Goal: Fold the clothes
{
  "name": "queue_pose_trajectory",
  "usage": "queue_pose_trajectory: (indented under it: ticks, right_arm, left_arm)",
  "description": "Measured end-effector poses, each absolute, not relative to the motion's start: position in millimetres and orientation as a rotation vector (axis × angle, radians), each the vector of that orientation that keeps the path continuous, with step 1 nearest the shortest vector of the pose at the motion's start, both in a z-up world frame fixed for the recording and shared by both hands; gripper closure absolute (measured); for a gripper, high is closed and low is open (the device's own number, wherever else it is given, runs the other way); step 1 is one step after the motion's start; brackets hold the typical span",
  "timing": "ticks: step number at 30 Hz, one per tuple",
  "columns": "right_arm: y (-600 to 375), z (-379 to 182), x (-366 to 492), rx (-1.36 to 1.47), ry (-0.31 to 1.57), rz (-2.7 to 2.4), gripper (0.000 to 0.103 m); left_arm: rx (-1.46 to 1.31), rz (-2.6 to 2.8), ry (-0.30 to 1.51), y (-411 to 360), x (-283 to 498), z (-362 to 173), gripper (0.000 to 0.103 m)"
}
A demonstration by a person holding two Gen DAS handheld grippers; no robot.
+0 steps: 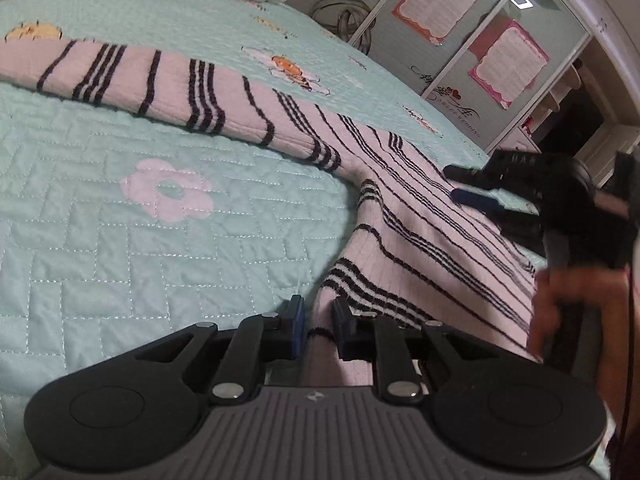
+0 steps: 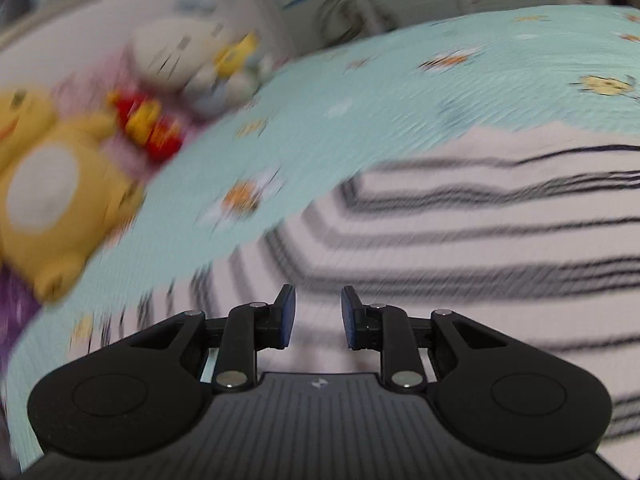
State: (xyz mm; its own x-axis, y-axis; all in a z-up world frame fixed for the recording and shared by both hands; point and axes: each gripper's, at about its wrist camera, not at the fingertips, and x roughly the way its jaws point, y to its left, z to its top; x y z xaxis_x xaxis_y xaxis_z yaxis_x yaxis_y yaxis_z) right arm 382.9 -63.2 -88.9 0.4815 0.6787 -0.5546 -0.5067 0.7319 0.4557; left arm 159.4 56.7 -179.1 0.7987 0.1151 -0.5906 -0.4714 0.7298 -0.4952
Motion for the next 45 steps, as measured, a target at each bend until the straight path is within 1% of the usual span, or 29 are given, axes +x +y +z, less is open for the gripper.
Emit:
queue_pose_trajectory:
  ticks: [4,10,12,16,17,18,21,22,23,25,26,28,29,30,31,32,33,35,36,37,39,41,43,44,45]
  right_arm:
    - [-75,-94,433,0.375,0.755,0.636,0.077]
    - [-60,-107,496,0.461,0.725,0.596,0.078]
    - [-49,-113,510,0.459,0.725,0.597,0.086]
    - [-27,-141,534,0.410,0.781,0.567,0.086]
    - [-24,-137,531,0.374,0.768,0.569,0.098]
    - [-21,-133,528,0.338,0.756,0.570,0.103]
    - [-11,-122,519,0.230,0.716,0.574,0.103]
    - [-7,-118,516,0.194,0.703,0.574,0.102]
    - [-4,-114,513,0.158,0.689,0.575,0.097]
    - [9,-99,494,0.075,0.636,0.634,0.097]
    - [23,-90,478,0.047,0.637,0.725,0.097]
    - [56,-72,442,-0.015,0.667,0.921,0.094]
    - [76,-63,422,-0.049,0.695,1.026,0.083]
    - [99,-53,389,-0.146,0.662,1.140,0.071]
    - [123,-44,355,-0.244,0.625,1.251,0.065]
    - [146,-34,322,-0.345,0.586,1.361,0.057]
    - [167,-28,285,-0.455,0.514,1.457,0.054]
    - [202,-26,219,-0.646,0.396,1.603,0.052]
    - [218,-31,192,-0.723,0.369,1.643,0.052]
    - [230,-40,171,-0.809,0.353,1.666,0.052]
    - [248,-62,133,-0.980,0.303,1.690,0.052]
    - [255,-85,101,-1.141,0.224,1.671,0.052]
    - [253,-103,89,-1.242,0.095,1.587,0.051]
    - [252,-111,84,-1.278,0.029,1.550,0.048]
    - [252,-113,84,-1.268,0.013,1.536,0.044]
  left_arm:
    - [-0.652,0.357,0.548,52,161,-180,0.084]
    - [-0.634,0.366,0.538,48,160,-181,0.084]
    - [-0.631,0.367,0.536,47,160,-180,0.084]
    - [-0.633,0.367,0.535,46,159,-181,0.084]
    - [-0.635,0.366,0.535,46,159,-181,0.084]
    - [-0.638,0.365,0.535,46,159,-181,0.084]
    - [-0.646,0.362,0.533,47,158,-181,0.084]
    - [-0.651,0.362,0.531,47,158,-181,0.084]
    - [-0.657,0.361,0.530,48,158,-181,0.084]
    - [-0.699,0.356,0.516,52,155,-182,0.084]
    - [-0.735,0.350,0.505,55,152,-184,0.084]
    - [-0.799,0.336,0.489,62,148,-188,0.084]
    - [-0.825,0.332,0.481,65,147,-190,0.084]
    - [-0.849,0.330,0.472,66,145,-191,0.084]
    - [-0.879,0.330,0.459,68,143,-193,0.084]
    - [-0.927,0.330,0.436,70,139,-196,0.084]
    - [-0.974,0.331,0.414,73,136,-199,0.084]
    - [-1.064,0.334,0.372,78,128,-206,0.086]
    - [-1.094,0.339,0.363,80,126,-208,0.090]
    - [-1.122,0.343,0.355,83,124,-210,0.093]
    - [-1.132,0.354,0.361,83,124,-211,0.097]
    - [-1.135,0.359,0.363,83,124,-211,0.097]
    - [-1.147,0.360,0.359,83,123,-211,0.097]
    - [-1.154,0.359,0.358,83,122,-211,0.097]
    - [-1.160,0.360,0.357,83,122,-211,0.097]
